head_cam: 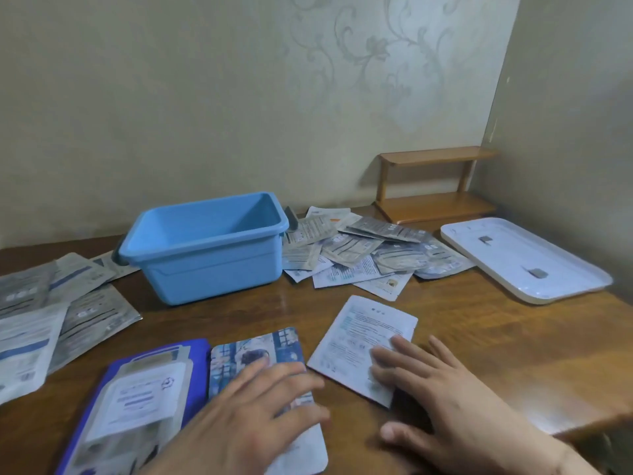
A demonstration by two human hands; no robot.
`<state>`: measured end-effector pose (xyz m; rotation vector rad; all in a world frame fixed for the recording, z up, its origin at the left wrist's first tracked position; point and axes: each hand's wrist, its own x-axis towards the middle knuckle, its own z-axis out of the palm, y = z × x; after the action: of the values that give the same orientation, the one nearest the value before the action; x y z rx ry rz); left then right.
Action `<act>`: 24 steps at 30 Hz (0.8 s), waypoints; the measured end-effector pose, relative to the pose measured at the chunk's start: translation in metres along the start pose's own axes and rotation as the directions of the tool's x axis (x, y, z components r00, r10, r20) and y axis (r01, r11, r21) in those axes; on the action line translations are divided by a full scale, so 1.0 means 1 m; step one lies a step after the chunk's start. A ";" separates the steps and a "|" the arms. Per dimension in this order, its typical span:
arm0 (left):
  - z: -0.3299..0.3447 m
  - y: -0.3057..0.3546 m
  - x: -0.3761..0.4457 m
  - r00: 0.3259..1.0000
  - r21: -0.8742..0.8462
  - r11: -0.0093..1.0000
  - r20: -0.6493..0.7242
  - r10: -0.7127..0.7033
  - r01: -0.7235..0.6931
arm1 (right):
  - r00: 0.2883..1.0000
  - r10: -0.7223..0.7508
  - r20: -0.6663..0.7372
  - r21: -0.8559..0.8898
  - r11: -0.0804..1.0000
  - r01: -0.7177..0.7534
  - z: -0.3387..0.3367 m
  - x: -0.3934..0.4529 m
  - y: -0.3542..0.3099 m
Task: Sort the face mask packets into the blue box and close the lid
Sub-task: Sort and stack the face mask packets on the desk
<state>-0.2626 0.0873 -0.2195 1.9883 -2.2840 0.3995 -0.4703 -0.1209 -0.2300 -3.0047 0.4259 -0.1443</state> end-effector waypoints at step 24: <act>0.034 0.050 0.164 0.788 -0.057 0.938 0.561 -0.252 0.341 | 0.934 0.094 -0.345 0.032 0.996 -0.088 -0.038 0.044 0.059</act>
<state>-0.3331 -0.0727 -0.2201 2.5674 -2.0979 -0.4267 -0.4479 -0.1932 -0.1952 -2.9353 0.5892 -0.6726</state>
